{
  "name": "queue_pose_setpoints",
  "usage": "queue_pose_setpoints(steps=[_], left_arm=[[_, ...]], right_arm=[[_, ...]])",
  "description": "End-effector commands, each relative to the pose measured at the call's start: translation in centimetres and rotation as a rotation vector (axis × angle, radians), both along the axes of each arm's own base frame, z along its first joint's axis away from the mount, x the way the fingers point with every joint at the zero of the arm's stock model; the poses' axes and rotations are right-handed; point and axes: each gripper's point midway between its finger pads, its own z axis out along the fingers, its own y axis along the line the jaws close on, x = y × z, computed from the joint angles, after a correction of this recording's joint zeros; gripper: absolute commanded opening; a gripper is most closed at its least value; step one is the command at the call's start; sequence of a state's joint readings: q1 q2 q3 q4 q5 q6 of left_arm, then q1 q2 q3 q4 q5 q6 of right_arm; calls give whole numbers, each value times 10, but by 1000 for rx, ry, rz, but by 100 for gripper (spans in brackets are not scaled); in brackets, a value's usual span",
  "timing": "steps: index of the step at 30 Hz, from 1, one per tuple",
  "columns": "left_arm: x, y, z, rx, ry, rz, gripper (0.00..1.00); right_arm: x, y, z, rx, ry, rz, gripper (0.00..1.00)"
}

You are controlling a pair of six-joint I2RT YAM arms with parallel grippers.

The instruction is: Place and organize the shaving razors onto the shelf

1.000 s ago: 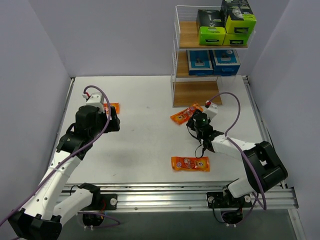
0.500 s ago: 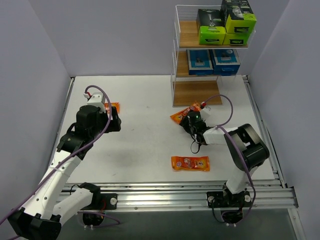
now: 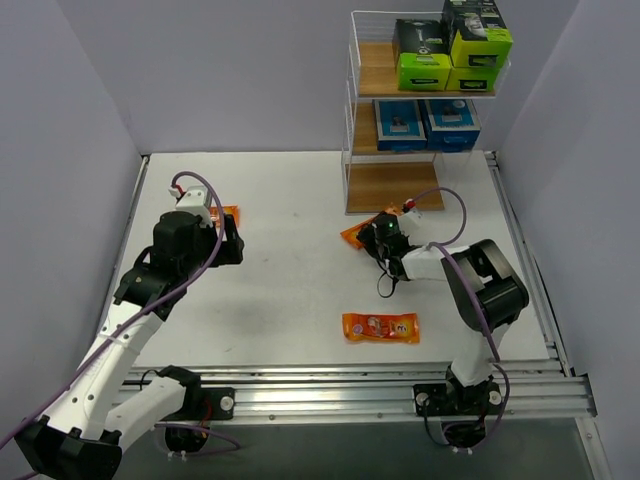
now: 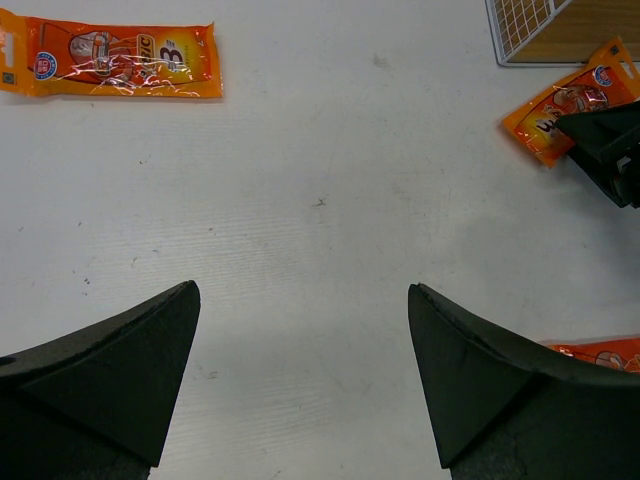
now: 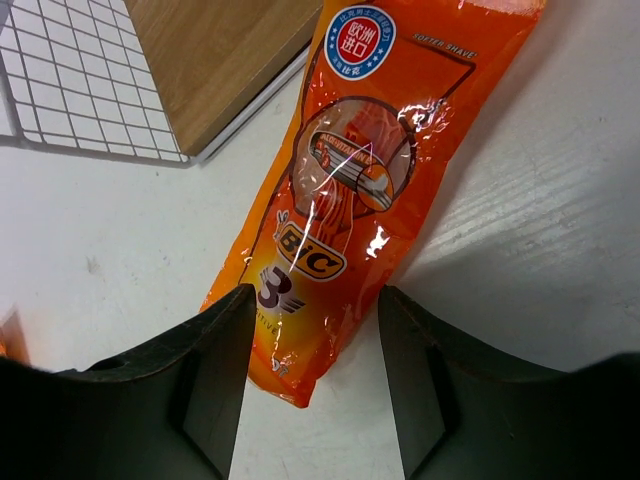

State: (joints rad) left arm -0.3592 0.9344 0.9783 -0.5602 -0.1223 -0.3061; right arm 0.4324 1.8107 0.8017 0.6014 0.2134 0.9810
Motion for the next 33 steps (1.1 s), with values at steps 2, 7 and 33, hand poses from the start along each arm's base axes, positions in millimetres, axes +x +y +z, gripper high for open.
queue_pose_setpoints(steps=[2,7,33], left_arm=[[3,-5,13,-19,-49,-18,94],[3,-6,11,-15,-44,-21,94],[2,-9,12,-15,-45,-32,94]], right_arm=[[2,-15,-12,-19,55,-93,49],[8,-19,-20,-27,79,-108,49],[32,-26,-21,0,59,-128,24]])
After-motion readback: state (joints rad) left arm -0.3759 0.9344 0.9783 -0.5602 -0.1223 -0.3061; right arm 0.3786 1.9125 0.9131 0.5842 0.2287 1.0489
